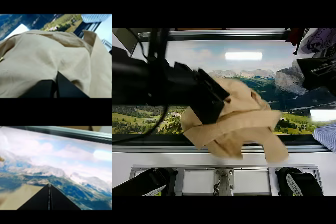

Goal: Fold the clothes and pants, and hang the long-sleeved shirts on hangers.

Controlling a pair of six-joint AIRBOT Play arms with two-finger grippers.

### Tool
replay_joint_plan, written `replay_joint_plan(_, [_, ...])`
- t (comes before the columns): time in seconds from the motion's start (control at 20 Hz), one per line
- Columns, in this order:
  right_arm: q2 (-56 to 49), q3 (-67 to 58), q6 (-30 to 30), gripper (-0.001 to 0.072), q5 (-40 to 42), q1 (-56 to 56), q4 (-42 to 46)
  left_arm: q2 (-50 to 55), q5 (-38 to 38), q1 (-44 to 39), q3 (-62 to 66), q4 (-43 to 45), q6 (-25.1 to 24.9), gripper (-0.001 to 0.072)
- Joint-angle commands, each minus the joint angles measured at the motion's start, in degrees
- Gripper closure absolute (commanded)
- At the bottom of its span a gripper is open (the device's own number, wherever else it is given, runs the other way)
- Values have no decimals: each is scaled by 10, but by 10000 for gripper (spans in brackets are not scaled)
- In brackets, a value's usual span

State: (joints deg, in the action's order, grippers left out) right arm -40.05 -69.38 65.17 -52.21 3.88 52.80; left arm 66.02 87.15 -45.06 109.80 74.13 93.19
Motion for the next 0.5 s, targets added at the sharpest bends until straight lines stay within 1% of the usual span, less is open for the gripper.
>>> replay_joint_plan(0.0, [5,-1,24,702,-15,21,11,-6,-35,-9,-104,24,14,693])
replay_joint_plan(0.1, [-5,-1,24,702,-27,21,12,-2,-143,30,-207,22,14,694])
replay_joint_plan(0.2, [-18,-1,24,702,-38,21,12,30,-242,77,-271,23,14,693])
replay_joint_plan(0.25, [-25,-1,24,702,-44,21,12,54,-272,104,-277,22,14,564])
replay_joint_plan(0.3, [-32,-1,24,702,-51,21,12,80,-298,135,-271,22,15,186])
replay_joint_plan(0.35, [-39,-1,24,702,-59,21,12,102,-306,166,-254,22,24,9])
replay_joint_plan(0.4, [-45,-1,24,702,-68,21,12,122,-295,197,-231,21,30,28])
replay_joint_plan(0.45, [-49,-1,24,702,-78,21,12,135,-269,230,-207,16,33,28])
